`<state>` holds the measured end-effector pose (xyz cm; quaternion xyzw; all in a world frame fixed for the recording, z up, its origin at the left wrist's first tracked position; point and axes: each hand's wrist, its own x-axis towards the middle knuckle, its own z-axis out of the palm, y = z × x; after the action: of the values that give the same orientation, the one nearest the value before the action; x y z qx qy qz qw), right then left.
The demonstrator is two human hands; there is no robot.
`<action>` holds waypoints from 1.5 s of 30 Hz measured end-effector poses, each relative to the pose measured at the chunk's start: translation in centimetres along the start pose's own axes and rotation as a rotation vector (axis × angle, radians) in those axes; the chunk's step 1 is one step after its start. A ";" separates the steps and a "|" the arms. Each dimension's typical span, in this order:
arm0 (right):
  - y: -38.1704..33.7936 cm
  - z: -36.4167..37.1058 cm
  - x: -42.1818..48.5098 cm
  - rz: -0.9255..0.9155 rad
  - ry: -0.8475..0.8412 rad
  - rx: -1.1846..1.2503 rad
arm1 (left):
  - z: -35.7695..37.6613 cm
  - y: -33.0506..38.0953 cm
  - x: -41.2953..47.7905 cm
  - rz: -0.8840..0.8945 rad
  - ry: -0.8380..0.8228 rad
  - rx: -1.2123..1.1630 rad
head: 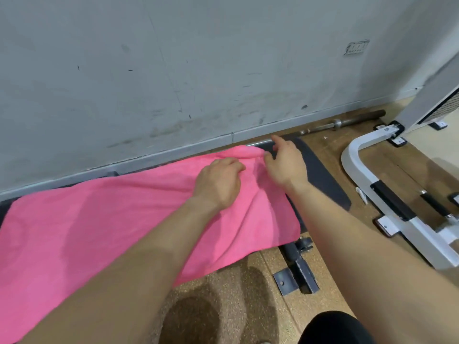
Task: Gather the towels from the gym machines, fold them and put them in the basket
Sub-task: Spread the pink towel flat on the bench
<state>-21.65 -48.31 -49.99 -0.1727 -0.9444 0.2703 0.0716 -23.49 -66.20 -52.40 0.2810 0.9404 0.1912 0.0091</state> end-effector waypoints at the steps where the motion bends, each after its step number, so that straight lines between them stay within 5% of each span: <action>1: 0.4 0.4 -1.4 -0.039 0.012 -0.047 | 0.2 -0.3 0.9 0.007 -0.066 -0.010; 5: 2.0 1.2 -7.2 -0.198 -0.021 -0.242 | 1.1 -0.5 2.9 0.039 -0.240 0.107; 9: 3.6 2.3 -9.4 -0.247 -0.274 -0.371 | 2.1 0.1 3.7 0.000 -0.275 0.220; 16: 7.0 -0.3 -8.5 -0.294 -0.362 -0.532 | 3.5 0.5 2.3 -0.005 -0.252 0.252; 22: 6.7 -1.4 -9.3 -0.319 -0.310 -0.560 | 3.5 2.4 3.2 0.034 -0.075 0.223; 32: 6.6 0.4 -8.8 -0.306 -0.347 -0.475 | 4.3 2.6 8.7 0.068 -0.265 0.250; 40: 7.3 -0.4 -8.4 -0.343 -0.356 -0.517 | 4.1 2.8 9.4 0.269 -0.215 0.319; 45: 7.8 -0.5 -8.3 -0.340 -0.373 -0.504 | 5.2 2.6 10.2 0.210 -0.260 0.224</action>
<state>-11.52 -44.88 -54.08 0.0272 -0.9935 0.0397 -0.1030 -30.08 -56.93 -55.36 0.3993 0.9122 0.0471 0.0791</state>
